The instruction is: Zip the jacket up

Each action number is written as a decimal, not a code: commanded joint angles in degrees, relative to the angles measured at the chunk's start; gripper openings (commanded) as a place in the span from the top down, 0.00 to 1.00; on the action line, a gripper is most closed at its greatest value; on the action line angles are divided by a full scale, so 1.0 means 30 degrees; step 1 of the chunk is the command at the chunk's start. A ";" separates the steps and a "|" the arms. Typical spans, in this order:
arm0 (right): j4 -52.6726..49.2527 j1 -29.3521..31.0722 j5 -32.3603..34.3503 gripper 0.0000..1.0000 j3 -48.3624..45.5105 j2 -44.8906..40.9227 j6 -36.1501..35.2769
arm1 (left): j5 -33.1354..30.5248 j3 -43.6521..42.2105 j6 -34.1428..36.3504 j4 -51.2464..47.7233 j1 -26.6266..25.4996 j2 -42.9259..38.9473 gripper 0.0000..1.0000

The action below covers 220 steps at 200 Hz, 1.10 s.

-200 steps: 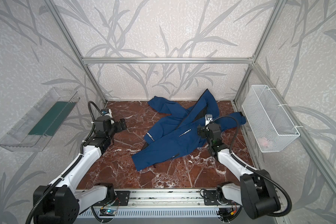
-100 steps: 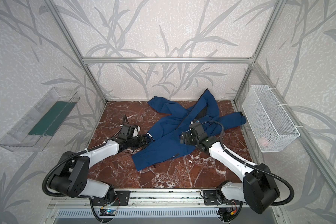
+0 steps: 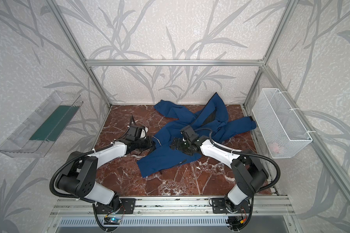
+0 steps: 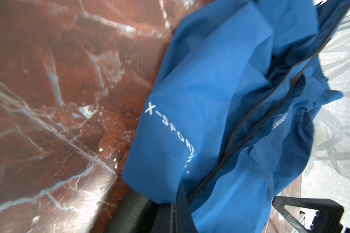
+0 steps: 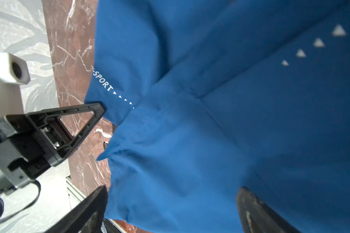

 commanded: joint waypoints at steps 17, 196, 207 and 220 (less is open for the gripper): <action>-0.5128 0.0684 0.3430 0.05 0.4984 0.3032 0.1089 | -0.0029 0.0664 0.0093 -0.0458 -0.0048 -0.0522 1.00; -0.5500 0.0717 0.3594 0.09 0.9576 0.8065 0.2572 | -0.0764 -0.1304 -0.0032 -0.0561 -0.0048 -0.3565 1.00; -0.5480 0.0416 0.2928 0.10 0.9795 0.8704 0.2759 | -0.0828 -0.1371 -0.0004 -0.0614 -0.0048 -0.3691 1.00; -0.6151 0.0055 0.2045 0.17 1.0577 0.9705 0.2446 | -0.0871 -0.1445 0.0025 -0.0589 -0.0048 -0.3822 1.00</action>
